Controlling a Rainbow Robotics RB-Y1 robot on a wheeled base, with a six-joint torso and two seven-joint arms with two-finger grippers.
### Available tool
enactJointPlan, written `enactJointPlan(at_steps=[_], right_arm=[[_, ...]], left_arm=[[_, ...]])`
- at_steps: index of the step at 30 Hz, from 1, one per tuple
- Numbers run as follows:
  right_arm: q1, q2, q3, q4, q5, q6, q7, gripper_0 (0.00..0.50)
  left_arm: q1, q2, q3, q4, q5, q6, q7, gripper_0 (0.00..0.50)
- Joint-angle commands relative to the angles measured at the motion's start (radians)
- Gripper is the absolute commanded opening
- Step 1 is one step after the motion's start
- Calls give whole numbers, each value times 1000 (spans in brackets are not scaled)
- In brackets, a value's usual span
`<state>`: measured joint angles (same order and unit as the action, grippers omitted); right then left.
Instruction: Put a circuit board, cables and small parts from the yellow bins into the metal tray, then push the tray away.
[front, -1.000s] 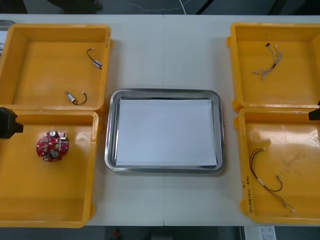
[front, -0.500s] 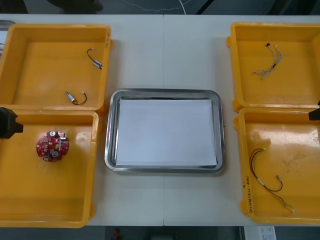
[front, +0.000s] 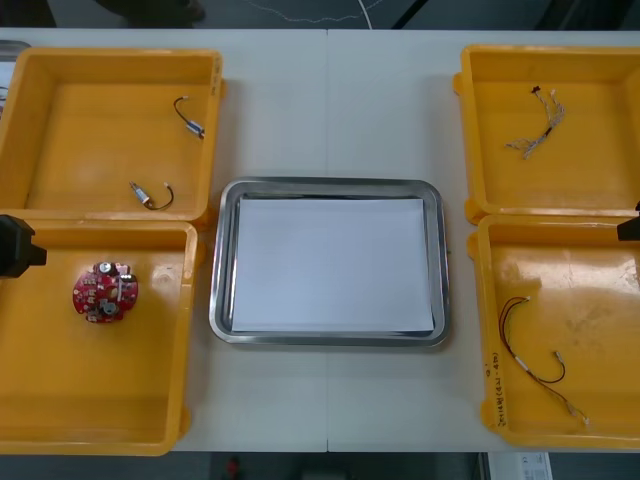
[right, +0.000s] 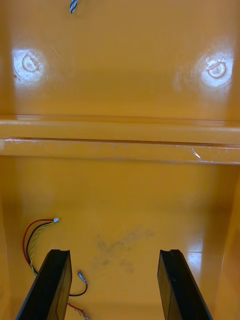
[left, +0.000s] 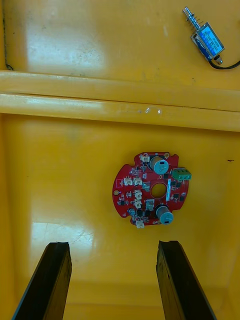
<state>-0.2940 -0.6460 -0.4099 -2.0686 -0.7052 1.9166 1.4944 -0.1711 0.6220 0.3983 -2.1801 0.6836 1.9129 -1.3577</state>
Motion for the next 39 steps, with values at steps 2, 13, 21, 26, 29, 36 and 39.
enactJointPlan(at_steps=[2,13,21,26,29,36,39], right_arm=[[4,14,9,-13,7,3,-29,500],[4,14,9,-13,7,3,-29,500],[4,14,9,-13,7,3,-29,500],[4,14,9,-13,7,3,-29,500],[4,14,9,-13,7,3,-29,500],[4,14,9,-13,7,3,-29,500],[4,14,9,-13,7,3,-29,500]], left_arm=[[-18,4,-13,-32,-7,7,-55,500],[-18,4,-13,-32,-7,7,-55,500],[-18,4,-13,-32,-7,7,-55,500],[-18,4,-13,-32,-7,7,-55,500],[-18,4,-13,-32,-7,7,-55,500],[-18,4,-13,-32,-7,7,-55,500],[-18,4,-13,-32,-7,7,-55,500]])
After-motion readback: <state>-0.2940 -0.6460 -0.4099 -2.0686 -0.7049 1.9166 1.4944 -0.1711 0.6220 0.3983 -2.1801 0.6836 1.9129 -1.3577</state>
